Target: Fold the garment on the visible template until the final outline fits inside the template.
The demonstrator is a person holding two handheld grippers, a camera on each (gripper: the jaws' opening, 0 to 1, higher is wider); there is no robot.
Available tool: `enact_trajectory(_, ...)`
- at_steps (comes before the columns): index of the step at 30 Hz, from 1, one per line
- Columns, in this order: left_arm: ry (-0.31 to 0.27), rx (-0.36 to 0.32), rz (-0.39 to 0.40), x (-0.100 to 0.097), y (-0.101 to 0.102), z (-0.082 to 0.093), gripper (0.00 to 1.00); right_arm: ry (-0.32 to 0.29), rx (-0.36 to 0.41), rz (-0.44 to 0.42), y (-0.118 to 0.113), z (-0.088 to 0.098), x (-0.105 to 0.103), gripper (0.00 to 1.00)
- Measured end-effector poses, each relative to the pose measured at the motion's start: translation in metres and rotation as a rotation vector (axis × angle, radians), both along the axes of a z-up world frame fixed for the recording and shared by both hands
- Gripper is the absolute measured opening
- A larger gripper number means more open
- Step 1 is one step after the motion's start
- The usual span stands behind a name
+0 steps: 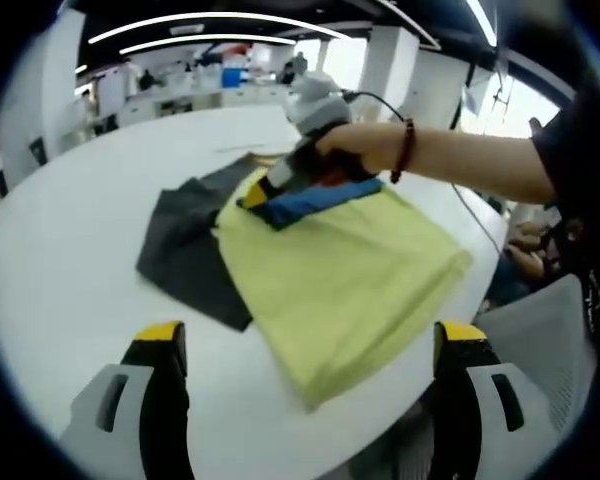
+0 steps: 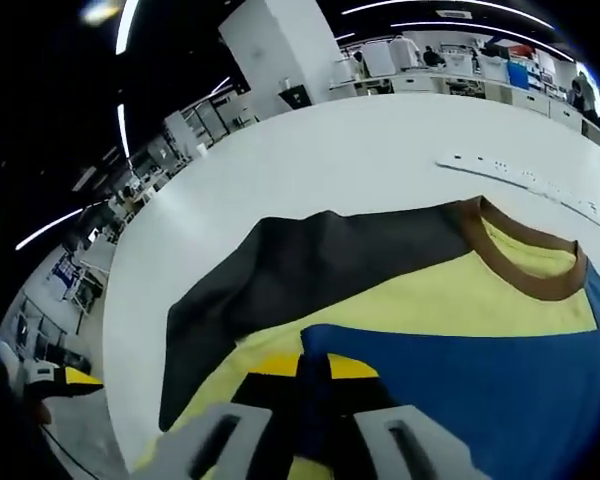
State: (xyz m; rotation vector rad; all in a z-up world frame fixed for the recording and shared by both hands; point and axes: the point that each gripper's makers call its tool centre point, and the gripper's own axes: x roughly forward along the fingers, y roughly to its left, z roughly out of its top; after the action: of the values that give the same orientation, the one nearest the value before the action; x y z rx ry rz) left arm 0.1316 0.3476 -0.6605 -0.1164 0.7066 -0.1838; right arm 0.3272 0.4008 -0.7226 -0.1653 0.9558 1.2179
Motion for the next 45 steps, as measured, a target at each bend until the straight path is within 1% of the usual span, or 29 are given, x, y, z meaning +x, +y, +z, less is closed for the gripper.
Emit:
enact_trajectory(2, 0.0, -0.001, -0.001, 0.0, 0.0, 0.0, 0.99, -0.009, 0.004, 0.02, 0.002, 0.002, -0.004, 0.08)
enact_trajectory(5, -0.001, 0.001, -0.001, 0.001, 0.001, 0.001, 0.99, 0.026, 0.022, 0.044, 0.006, 0.003, -0.012, 0.08)
enact_trajectory(7, 0.0, 0.001, -0.001, 0.001, 0.001, 0.001, 0.99, 0.028, 0.016, 0.048, 0.006, 0.001, -0.014, 0.08)
enact_trajectory(9, -0.002, 0.005, 0.0, 0.001, 0.003, 0.002, 0.99, 0.018, 0.014, 0.049, 0.006, 0.001, -0.014, 0.07)
enact_trajectory(14, -0.005, 0.006, 0.005, 0.0, 0.003, 0.003, 0.99, 0.021, 0.016, 0.052, 0.004, 0.004, -0.014, 0.09)
enact_trajectory(17, -0.007, 0.01, 0.008, 0.0, 0.003, 0.004, 0.99, -0.025, 0.015, 0.05, -0.001, 0.011, -0.007, 0.12)
enact_trajectory(20, -0.015, 0.012, 0.013, 0.001, 0.004, 0.007, 0.99, -0.082, -0.002, 0.028, -0.011, 0.02, 0.008, 0.16)
enact_trajectory(22, -0.015, 0.014, 0.012, 0.001, 0.004, 0.007, 0.99, -0.109, -0.013, 0.018, -0.018, 0.024, 0.016, 0.2)
enact_trajectory(27, -0.027, 0.018, 0.014, 0.004, 0.004, 0.01, 0.99, -0.13, -0.028, -0.011, -0.035, 0.031, 0.029, 0.37)
enact_trajectory(29, -0.031, 0.018, 0.018, 0.005, 0.004, 0.011, 0.99, -0.139, -0.039, -0.019, -0.043, 0.032, 0.034, 0.41)
enact_trajectory(31, -0.036, 0.019, 0.019, 0.005, 0.004, 0.012, 0.99, -0.15, -0.051, -0.024, -0.05, 0.033, 0.039, 0.48)
enact_trajectory(33, -0.04, 0.024, 0.016, 0.007, 0.003, 0.013, 0.99, -0.166, -0.063, -0.054, -0.062, 0.035, 0.048, 0.55)
enact_trajectory(38, -0.042, 0.027, 0.014, 0.009, 0.001, 0.014, 0.99, -0.179, -0.077, -0.076, -0.08, 0.036, 0.058, 0.66)
enact_trajectory(42, -0.049, 0.025, 0.017, 0.01, 0.001, 0.017, 0.99, -0.189, -0.09, -0.096, -0.097, 0.037, 0.066, 0.72)
enact_trajectory(45, -0.043, 0.029, 0.015, 0.011, 0.0, 0.016, 0.99, -0.189, -0.094, -0.117, -0.108, 0.037, 0.072, 0.76)
